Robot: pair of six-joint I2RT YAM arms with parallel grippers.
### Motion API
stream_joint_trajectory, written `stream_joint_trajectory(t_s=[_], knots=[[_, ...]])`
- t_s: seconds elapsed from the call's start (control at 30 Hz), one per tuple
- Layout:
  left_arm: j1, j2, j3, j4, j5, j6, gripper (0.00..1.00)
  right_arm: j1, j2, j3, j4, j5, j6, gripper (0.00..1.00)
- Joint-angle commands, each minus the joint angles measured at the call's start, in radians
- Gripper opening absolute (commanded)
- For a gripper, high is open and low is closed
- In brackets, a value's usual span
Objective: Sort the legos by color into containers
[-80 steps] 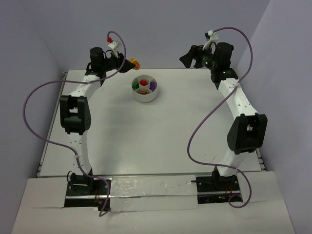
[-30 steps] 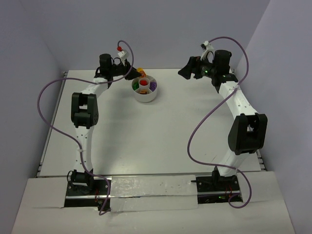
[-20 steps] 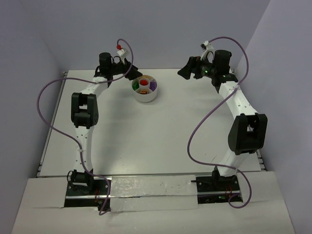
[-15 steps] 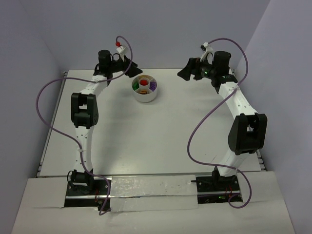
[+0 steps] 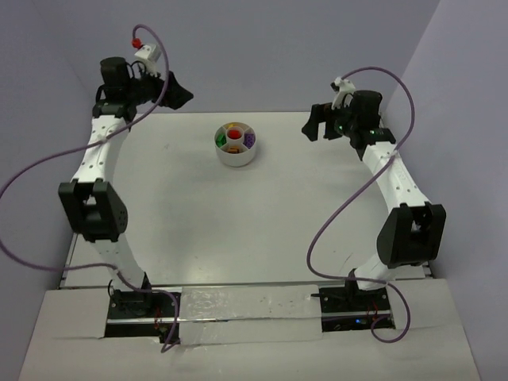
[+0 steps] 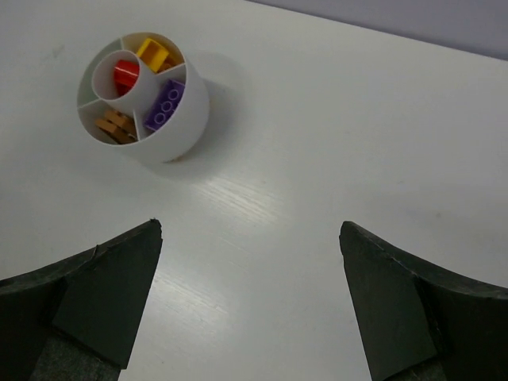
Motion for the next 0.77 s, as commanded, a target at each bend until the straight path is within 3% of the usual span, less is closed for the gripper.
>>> stream_joint_trajectory(t_s=[0.0,0.1,0.23,0.47,0.73], knots=[[0.038,-0.162,-0.192,-0.319,-0.185,0.103,0.99,-0.007,-0.136,-0.108,-0.044,0.119,-0.075,1.0],[0.06,-0.342,-0.377,-0.255,-0.378,0.023,0.99,-0.007,-0.198,-0.182,-0.03,0.159,-0.083,1.0],[0.069,-0.516,-0.553,-0.285,-0.569,0.128,0.99,-0.006,-0.306,-0.308,0.001,0.216,-0.083,1.0],[0.072,-0.715,-0.794,-0.225,-0.654,0.136,0.99,-0.007,-0.454,-0.45,0.047,0.296,-0.023,1.0],[0.072,-0.792,-0.844,-0.194,-0.712,0.113,0.99,-0.004,-0.579,-0.547,0.065,0.339,0.003,1.0]])
